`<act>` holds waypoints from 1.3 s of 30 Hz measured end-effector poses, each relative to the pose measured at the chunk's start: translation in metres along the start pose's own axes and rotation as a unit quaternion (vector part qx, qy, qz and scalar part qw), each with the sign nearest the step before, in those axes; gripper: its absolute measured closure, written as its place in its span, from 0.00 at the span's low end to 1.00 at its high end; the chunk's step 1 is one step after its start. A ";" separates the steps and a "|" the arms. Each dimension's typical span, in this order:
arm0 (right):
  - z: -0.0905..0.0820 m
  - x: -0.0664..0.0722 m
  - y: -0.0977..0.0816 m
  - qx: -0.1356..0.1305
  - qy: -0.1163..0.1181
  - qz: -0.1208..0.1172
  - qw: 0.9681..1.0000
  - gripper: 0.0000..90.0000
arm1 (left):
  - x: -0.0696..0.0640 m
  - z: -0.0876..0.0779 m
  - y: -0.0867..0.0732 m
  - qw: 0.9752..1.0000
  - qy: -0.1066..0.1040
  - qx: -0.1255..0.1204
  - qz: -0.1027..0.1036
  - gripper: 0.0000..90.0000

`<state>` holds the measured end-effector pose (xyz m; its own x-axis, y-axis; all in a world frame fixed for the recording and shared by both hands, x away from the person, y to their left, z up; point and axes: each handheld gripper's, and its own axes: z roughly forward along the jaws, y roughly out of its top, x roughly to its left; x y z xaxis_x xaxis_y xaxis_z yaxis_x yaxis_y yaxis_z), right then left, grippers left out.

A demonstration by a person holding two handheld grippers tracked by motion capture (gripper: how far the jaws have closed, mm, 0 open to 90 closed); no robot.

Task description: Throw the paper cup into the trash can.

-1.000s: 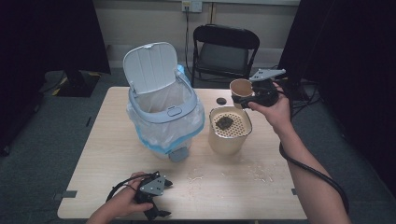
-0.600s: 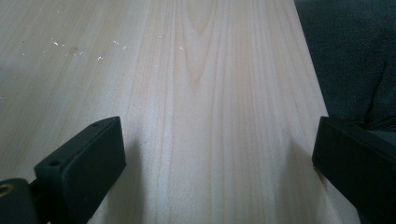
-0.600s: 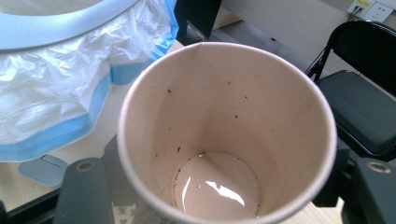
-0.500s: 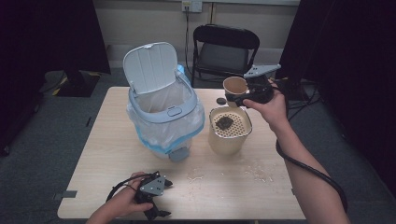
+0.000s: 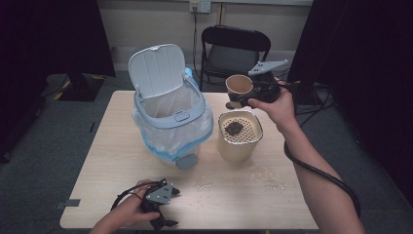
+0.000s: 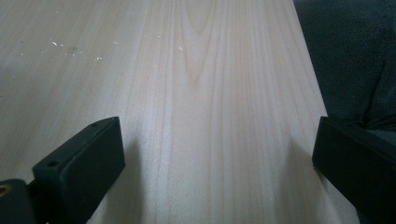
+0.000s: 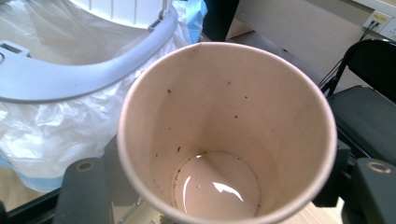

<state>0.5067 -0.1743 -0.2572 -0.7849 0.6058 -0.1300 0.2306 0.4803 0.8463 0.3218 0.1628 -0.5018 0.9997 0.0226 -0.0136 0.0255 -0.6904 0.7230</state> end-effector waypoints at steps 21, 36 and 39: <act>0.009 0.015 0.035 -0.008 0.031 -0.017 0.999 0.32 | 0.000 0.000 0.000 1.000 0.000 0.002 0.001 0.02; 0.018 0.029 0.056 -0.022 0.061 -0.022 0.998 0.32 | 0.000 0.000 0.000 1.000 -0.002 0.002 0.000 0.02; 0.021 0.032 0.059 -0.020 0.064 -0.025 0.997 0.32 | 0.000 0.000 0.000 1.000 -0.003 0.002 -0.001 0.02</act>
<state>0.5077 -0.1133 -0.2222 -0.8620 0.4955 -0.1074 0.1691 0.4807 0.8604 0.3217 0.1628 -0.5017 0.9996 0.0194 -0.0185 0.0267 -0.6937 0.7197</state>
